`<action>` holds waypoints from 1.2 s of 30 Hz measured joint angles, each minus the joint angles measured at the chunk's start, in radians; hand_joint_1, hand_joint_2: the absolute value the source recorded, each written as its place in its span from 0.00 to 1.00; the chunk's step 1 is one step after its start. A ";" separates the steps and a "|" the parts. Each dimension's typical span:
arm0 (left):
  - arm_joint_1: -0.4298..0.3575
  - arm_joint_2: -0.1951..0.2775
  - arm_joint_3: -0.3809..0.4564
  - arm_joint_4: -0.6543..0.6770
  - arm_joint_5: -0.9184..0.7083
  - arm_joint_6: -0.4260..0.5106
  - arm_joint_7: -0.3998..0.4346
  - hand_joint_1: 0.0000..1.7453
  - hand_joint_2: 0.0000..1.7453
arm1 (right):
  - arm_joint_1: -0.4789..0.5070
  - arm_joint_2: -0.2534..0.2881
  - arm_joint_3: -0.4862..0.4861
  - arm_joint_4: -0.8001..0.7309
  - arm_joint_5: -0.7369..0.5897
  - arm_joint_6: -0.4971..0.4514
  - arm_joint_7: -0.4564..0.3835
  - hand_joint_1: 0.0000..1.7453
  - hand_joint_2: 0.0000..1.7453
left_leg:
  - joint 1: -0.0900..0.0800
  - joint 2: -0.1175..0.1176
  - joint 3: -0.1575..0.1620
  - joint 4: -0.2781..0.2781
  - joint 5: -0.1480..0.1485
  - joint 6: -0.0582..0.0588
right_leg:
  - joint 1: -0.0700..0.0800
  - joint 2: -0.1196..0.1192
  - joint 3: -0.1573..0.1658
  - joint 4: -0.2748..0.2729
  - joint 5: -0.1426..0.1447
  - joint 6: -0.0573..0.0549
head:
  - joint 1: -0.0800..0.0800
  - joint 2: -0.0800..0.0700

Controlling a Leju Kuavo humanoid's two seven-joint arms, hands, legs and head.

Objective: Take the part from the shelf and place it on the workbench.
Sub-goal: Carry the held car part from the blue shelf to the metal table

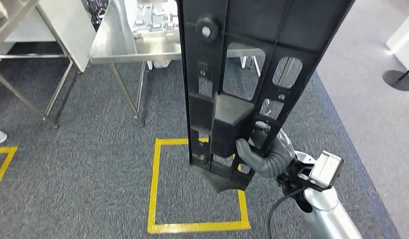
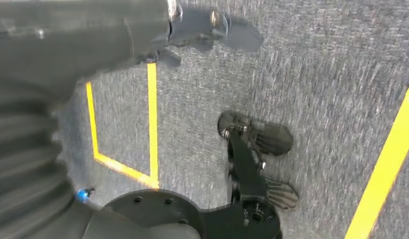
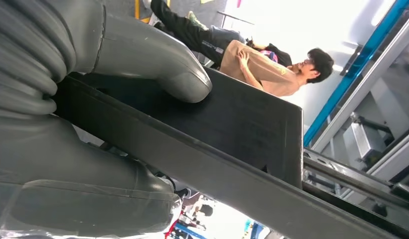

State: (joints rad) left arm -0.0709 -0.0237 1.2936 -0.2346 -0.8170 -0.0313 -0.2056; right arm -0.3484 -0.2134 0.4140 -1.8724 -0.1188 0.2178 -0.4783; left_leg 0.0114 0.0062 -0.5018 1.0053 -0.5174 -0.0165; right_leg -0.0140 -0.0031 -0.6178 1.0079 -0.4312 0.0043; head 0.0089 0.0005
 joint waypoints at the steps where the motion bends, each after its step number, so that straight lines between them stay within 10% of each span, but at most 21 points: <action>1: -0.001 0.000 0.000 0.000 -0.001 -0.002 0.000 0.00 1.00 | -0.008 -0.003 0.003 0.000 -0.002 0.011 -0.002 1.00 1.00 | 0.001 0.000 -0.015 0.031 -0.003 -0.003 | -0.001 0.001 0.008 -0.002 -0.004 -0.007 | -0.002 0.000; 5: -0.002 0.000 0.000 0.000 -0.004 -0.006 0.003 0.00 1.00 | -0.042 -0.006 0.019 0.001 -0.026 0.070 -0.011 1.00 1.00 | 0.003 -0.002 -0.163 0.268 -0.082 -0.009 | 0.006 0.004 0.039 -0.006 -0.029 -0.024 | -0.009 0.000; 7: 0.000 0.000 0.000 0.000 -0.007 -0.006 0.008 0.00 1.00 | -0.054 -0.007 0.031 0.003 -0.032 0.096 -0.016 1.00 1.00 | 0.002 -0.002 -0.198 0.282 -0.076 -0.005 | 0.012 0.007 0.060 -0.006 -0.045 -0.026 | -0.010 0.000; 11: 0.001 0.002 0.000 0.000 -0.009 -0.006 0.010 0.00 1.00 | -0.099 -0.006 0.054 0.005 -0.049 0.127 -0.023 1.00 1.00 | -0.009 -0.002 -0.137 0.052 0.070 0.021 | 0.021 0.010 0.104 -0.007 -0.078 -0.021 | -0.009 0.000; 16: 0.003 0.003 0.002 0.000 -0.005 -0.004 0.010 0.00 1.00 | -0.145 -0.007 0.069 0.010 -0.080 0.143 -0.008 1.00 1.00 | -0.014 -0.004 -0.097 0.000 0.078 0.045 | 0.017 0.010 0.110 0.027 -0.090 0.009 | -0.006 0.000; 21: -0.002 0.000 0.004 0.000 0.004 -0.004 0.007 0.00 1.00 | -0.167 -0.007 0.074 0.014 -0.106 0.143 -0.005 1.00 1.00 | -0.010 -0.006 -0.064 -0.007 0.056 0.054 | 0.004 0.009 -0.053 0.271 -0.183 0.034 | -0.002 0.000; 27: 0.002 -0.006 0.008 0.000 0.007 -0.004 0.004 0.00 1.00 | -0.165 -0.008 0.075 0.015 -0.120 0.146 -0.006 1.00 1.00 | -0.008 -0.008 -0.008 -0.007 0.007 0.031 | 0.003 0.000 -0.013 0.020 0.000 0.024 | -0.003 0.000; 32: 0.000 -0.006 0.008 0.000 0.006 -0.005 0.003 0.00 1.00 | -0.161 -0.009 0.071 0.012 -0.108 0.130 -0.004 1.00 1.00 | -0.006 -0.007 -0.018 0.048 -0.019 0.003 | 0.003 0.002 0.013 0.000 -0.005 -0.011 | -0.006 0.000; 36: 0.001 -0.006 0.009 0.000 0.005 -0.005 0.003 0.00 1.00 | -0.155 -0.009 0.071 0.011 -0.098 0.124 -0.005 1.00 1.00 | -0.003 -0.007 -0.168 0.285 -0.102 -0.007 | 0.005 0.004 0.038 -0.002 -0.026 -0.021 | -0.009 0.000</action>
State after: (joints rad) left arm -0.0699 -0.0301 1.3023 -0.2342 -0.8118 -0.0366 -0.2029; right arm -0.5037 -0.2220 0.4850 -1.8613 -0.2164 0.3414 -0.4831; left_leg 0.0085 -0.0007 -0.6696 1.2906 -0.6197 -0.0233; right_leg -0.0093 0.0005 -0.5800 1.0058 -0.4570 -0.0169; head 0.0000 0.0002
